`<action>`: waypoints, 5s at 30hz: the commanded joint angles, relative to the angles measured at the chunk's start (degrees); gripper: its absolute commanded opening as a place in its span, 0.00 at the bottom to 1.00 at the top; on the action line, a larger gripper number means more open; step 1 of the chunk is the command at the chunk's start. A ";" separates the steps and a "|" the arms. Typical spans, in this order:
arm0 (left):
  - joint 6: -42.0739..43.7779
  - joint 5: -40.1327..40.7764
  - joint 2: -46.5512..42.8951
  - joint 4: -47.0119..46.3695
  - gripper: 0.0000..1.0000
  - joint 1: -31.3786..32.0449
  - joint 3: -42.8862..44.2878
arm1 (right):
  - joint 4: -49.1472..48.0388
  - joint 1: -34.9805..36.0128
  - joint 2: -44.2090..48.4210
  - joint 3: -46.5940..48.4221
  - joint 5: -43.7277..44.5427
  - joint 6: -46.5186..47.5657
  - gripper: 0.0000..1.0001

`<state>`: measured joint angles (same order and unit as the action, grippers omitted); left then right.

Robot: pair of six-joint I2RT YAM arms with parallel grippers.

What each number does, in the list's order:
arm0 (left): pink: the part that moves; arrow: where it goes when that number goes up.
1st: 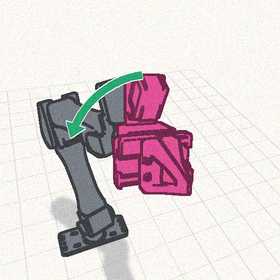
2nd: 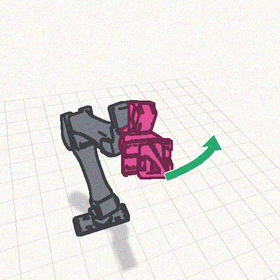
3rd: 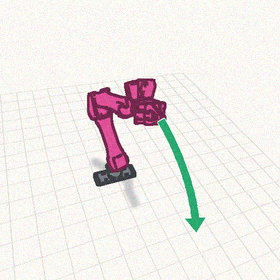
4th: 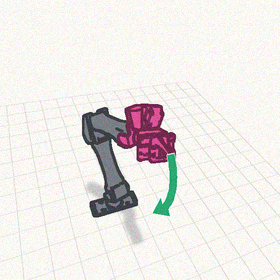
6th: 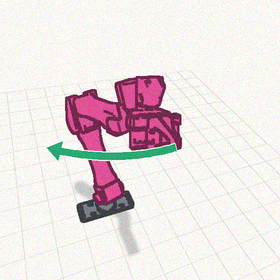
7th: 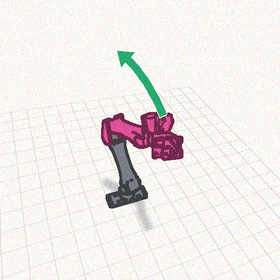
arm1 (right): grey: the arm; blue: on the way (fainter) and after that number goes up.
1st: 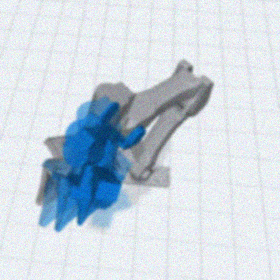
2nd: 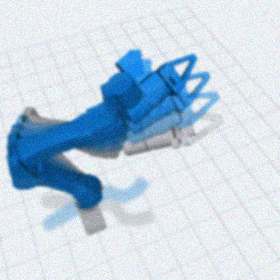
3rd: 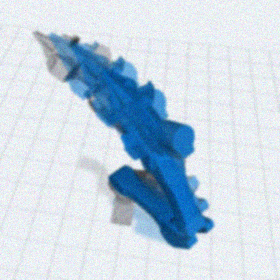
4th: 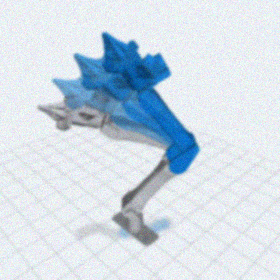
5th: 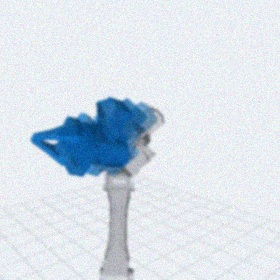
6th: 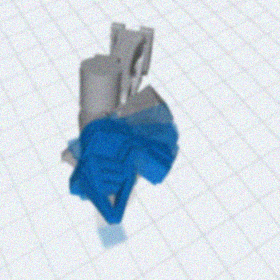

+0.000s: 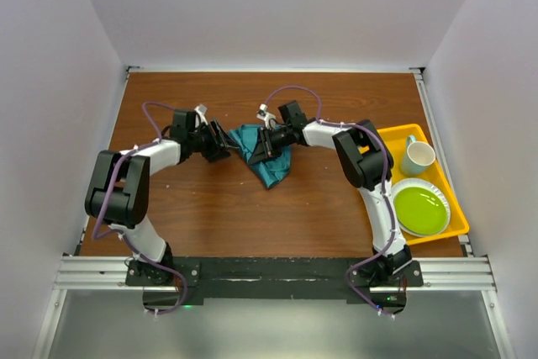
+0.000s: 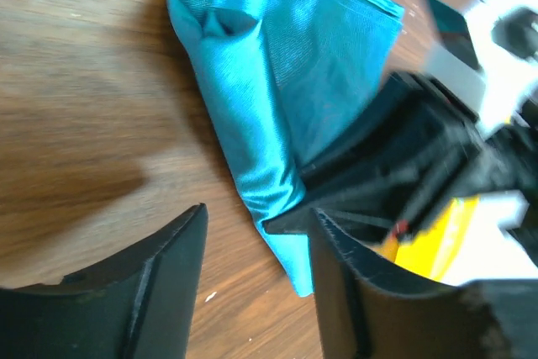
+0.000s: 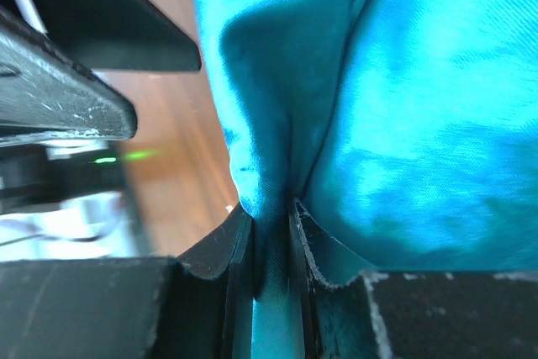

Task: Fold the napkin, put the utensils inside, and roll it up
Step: Roll the napkin with the utensil

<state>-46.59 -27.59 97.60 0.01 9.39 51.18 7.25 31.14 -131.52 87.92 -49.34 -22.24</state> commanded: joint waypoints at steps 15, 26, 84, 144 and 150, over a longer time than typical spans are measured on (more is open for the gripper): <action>-17.74 -10.20 11.46 -41.83 0.19 2.74 -0.47 | 0.30 -5.74 -9.36 1.46 -11.92 -17.40 0.06; -13.53 -2.12 18.93 -28.33 0.08 2.92 4.54 | 14.24 -5.82 -7.35 6.37 -9.02 -5.75 0.34; -7.55 -3.87 22.54 -13.81 0.00 1.25 6.74 | 33.63 4.10 17.26 4.19 42.92 29.88 0.77; -6.14 4.65 0.21 14.74 0.75 0.28 6.29 | 9.55 2.53 -4.09 3.67 0.22 -9.57 0.20; -7.81 8.34 7.15 19.05 0.75 4.14 14.46 | 8.66 2.26 -4.70 4.01 -0.40 -10.11 0.20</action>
<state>-51.70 -21.78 101.65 16.47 11.22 59.99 15.42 33.26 -133.99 92.88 -50.46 -30.09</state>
